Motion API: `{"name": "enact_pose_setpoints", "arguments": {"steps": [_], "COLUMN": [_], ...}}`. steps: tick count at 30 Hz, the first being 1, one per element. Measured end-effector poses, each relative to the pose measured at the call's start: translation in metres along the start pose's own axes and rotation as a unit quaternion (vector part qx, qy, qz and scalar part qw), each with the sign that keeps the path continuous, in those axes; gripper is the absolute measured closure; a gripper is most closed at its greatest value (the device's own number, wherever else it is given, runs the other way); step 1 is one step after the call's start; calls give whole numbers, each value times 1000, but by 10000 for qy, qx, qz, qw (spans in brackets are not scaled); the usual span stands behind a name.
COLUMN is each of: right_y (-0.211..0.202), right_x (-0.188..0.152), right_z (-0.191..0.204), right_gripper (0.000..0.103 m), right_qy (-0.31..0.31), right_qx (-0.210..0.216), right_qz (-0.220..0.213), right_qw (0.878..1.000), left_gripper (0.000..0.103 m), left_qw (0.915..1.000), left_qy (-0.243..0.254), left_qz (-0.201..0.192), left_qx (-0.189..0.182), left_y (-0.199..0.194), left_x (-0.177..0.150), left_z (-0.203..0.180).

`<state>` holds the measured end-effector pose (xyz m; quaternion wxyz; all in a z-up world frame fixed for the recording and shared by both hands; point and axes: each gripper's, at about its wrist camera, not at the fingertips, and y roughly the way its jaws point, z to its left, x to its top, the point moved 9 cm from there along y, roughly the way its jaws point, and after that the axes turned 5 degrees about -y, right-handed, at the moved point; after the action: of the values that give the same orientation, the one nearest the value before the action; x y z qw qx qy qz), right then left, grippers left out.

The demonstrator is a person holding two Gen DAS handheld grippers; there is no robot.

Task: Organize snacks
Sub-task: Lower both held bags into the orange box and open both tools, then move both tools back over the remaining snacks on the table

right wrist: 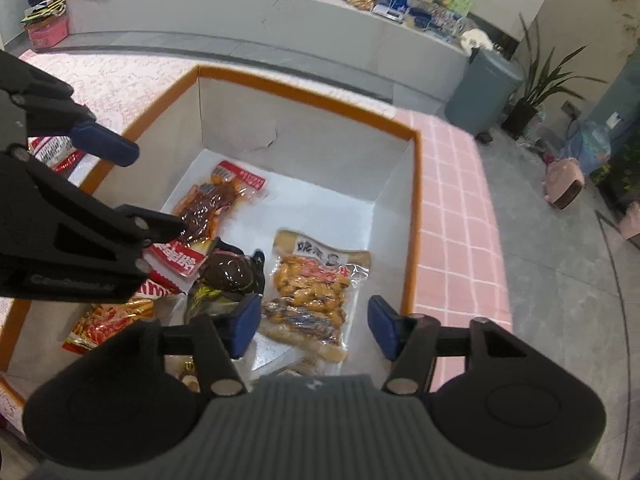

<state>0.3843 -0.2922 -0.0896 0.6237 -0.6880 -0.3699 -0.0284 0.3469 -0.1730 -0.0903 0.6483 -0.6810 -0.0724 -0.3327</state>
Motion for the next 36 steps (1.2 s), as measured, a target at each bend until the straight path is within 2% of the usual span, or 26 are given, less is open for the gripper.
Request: {"name": "enact_pose_setpoints", "arguments": {"steps": [11,16,20,27,32,36], "right_y": [-55,-74,-84,-91,-91,-87], "right_x": [-1,-1,-4,-7,-6,-2], "right_z": [23,48,76,127,161,186], "right_gripper": [30,30,30,30,30,30], "right_qy": [633,984,1038,863,888,851], "right_qx": [-217,-322,-443,-543,-339,-168], "right_qz": [-832,-1219,-1446,-1834,-2057,-2187], "right_qw": [9943,9871,9830,9777,9740,9719], "left_gripper": [30,30,30,30,30,30], "left_qw": [9961,9928,9896,9834,9794,9773], "left_qy": [-307,-508,-697,-1177,-1416,-1662], "left_qz": [-797,-1053,-1203,-1265,-1239,-1110], "left_qx": [209,274,373,544,734,706], "left_y": [-60,-82,-93,-104,-105,-103], "left_x": [-17,-37,-59,-99,-127,-152], "left_z": [23,37,53,92,122,141]}}
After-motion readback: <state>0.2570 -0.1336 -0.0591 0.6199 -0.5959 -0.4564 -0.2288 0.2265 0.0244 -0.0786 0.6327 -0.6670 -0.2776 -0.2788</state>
